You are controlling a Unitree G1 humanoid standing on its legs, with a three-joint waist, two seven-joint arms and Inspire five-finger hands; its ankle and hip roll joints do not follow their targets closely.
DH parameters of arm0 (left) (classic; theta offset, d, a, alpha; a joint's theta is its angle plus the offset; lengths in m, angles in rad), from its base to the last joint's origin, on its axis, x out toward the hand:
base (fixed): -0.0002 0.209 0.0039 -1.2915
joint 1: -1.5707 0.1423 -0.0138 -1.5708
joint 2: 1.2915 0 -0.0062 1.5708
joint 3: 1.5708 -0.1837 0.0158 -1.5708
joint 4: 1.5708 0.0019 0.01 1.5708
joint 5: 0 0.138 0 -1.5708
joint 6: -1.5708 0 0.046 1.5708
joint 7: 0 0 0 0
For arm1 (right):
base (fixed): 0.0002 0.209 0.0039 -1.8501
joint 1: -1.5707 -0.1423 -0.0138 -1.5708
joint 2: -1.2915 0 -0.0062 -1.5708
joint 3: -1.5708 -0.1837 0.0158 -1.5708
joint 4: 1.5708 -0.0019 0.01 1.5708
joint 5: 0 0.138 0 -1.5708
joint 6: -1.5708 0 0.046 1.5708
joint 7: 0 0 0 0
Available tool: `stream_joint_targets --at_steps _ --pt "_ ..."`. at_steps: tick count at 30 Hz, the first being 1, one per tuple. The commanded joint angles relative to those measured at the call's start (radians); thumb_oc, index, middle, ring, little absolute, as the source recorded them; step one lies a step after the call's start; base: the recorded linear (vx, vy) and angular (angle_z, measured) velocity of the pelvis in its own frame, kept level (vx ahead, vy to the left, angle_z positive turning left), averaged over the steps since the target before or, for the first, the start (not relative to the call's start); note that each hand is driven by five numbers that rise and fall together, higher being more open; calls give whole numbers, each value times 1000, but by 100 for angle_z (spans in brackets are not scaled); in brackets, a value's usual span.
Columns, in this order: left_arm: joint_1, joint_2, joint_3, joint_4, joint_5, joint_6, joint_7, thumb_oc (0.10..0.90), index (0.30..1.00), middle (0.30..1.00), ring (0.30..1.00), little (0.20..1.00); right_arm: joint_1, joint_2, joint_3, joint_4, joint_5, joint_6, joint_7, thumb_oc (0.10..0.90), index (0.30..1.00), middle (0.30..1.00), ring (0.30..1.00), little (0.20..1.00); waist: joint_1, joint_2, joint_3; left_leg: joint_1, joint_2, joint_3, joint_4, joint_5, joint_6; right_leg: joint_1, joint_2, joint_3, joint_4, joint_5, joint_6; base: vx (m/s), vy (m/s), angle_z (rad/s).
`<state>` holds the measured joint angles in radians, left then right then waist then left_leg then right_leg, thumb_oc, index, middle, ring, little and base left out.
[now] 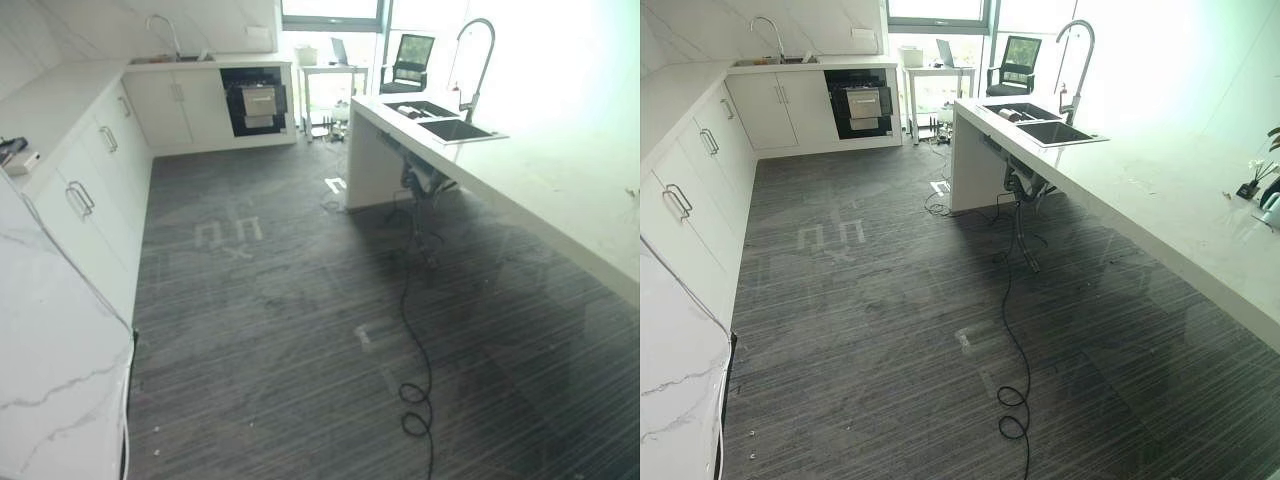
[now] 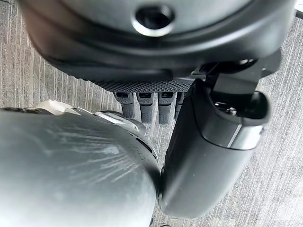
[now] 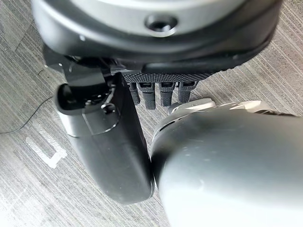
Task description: Place the dishes in the dishwasher.
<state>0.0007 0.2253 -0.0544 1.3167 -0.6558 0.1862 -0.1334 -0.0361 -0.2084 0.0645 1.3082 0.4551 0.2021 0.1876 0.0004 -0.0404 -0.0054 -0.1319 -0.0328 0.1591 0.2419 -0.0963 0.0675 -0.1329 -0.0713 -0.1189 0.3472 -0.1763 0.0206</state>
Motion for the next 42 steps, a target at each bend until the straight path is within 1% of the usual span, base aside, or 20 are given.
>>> stream_joint_targets --at_steps 1,5,10,24,27,29,31,32,34,36,37,38,39,40,42 --pt "-28 -47 -1 33 40 -14 14 800 900 900 900 900 1 -5 23 29 7 5 9 800 900 900 900 900 -19 26 23 50 70 3 58 -111 -83 38 -1 -30 -47 29 78 0 0 0" --pt "-29 -45 4 31 24 -24 12 800 900 900 900 900 4 -7 23 29 6 6 11 800 900 900 900 900 -20 24 23 51 69 6 58 -112 -83 38 -1 -30 -47 30 79 0 0 0" --pt "-30 -45 5 27 21 -19 29 800 900 900 900 900 3 -5 25 29 17 4 11 800 900 900 900 900 -21 23 23 53 69 7 58 -113 -82 39 0 -29 -47 30 78 0 0 0" --pt "-24 -45 -4 21 26 -22 25 800 900 900 900 900 8 -6 27 26 13 -1 15 800 900 900 900 900 -19 23 28 53 68 8 58 -114 -81 41 -2 -32 -47 27 79 0 0 0" --pt "-23 -46 -3 17 17 -47 41 800 900 900 900 900 7 -4 23 23 48 -4 5 800 900 900 900 900 -18 24 29 57 68 8 58 -116 -81 44 -3 -34 -47 26 78 0 0 0" --pt "-24 -44 -1 13 18 -60 41 800 900 900 900 900 6 -9 18 21 42 -10 16 800 900 900 900 900 -18 25 31 58 67 8 58 -115 -81 45 -2 -35 -47 26 78 0 0 0" --pt "-28 -41 -7 -3 55 -126 43 800 900 900 900 900 2 -10 25 9 55 -35 28 800 900 900 900 900 -19 26 33 58 69 8 58 -114 -83 46 -1 -35 -47 26 76 0 0 0" --pt "-32 -39 -9 -19 34 -158 30 800 900 900 900 900 -1 -11 29 -9 77 -63 31 800 900 900 900 900 -21 27 36 58 69 9 58 -114 -82 46 0 -34 -47 26 76 0 0 0" --pt "-36 -37 -13 -43 4 -189 21 800 900 900 900 900 -7 -13 34 -35 81 -105 21 800 900 900 900 900 -21 29 40 58 71 9 58 -114 -83 47 0 -35 -47 26 75 0 0 0" --pt "-36 -32 -9 -141 -41 -227 24 800 900 900 900 900 -15 -24 49 -155 97 -168 -15 800 900 900 900 900 -20 29 52 58 71 5 58 -111 -83 46 2 -35 -47 28 72 -7 -50 1" --pt "-34 -30 -6 -188 -60 -236 36 800 900 900 900 900 -14 -29 57 -228 94 -171 -32 800 900 900 900 900 -22 28 56 57 73 6 58 -110 -84 46 2 -36 -47 29 70 -10 -44 1" --pt "-31 -30 -3 -209 -65 -238 42 800 900 900 900 900 -11 -31 60 -263 94 -169 -41 800 900 900 900 900 -23 27 57 57 73 6 58 -109 -84 45 3 -36 -47 29 69 -8 -53 1" --pt "-24 -28 5 -276 -76 -260 55 800 900 900 900 900 0 -35 73 -371 102 -184 -69 800 900 900 900 900 -26 25 61 55 75 5 58 -106 -86 44 4 -36 -47 30 67 -6 -60 1" --pt "-20 -23 7 -342 -87 -261 70 800 900 900 900 900 11 -40 78 -481 104 -163 -101 800 900 900 900 900 -30 24 65 54 77 7 58 -104 -86 43 6 -35 -47 32 66 -5 -76 3" --pt "0 -20 16 -448 -105 -266 94 800 900 900 900 900 48 -43 77 -647 101 -145 -125 800 900 900 900 900 -38 21 70 54 79 9 58 -101 -88 42 8 -36 -47 35 65 1 -74 4"
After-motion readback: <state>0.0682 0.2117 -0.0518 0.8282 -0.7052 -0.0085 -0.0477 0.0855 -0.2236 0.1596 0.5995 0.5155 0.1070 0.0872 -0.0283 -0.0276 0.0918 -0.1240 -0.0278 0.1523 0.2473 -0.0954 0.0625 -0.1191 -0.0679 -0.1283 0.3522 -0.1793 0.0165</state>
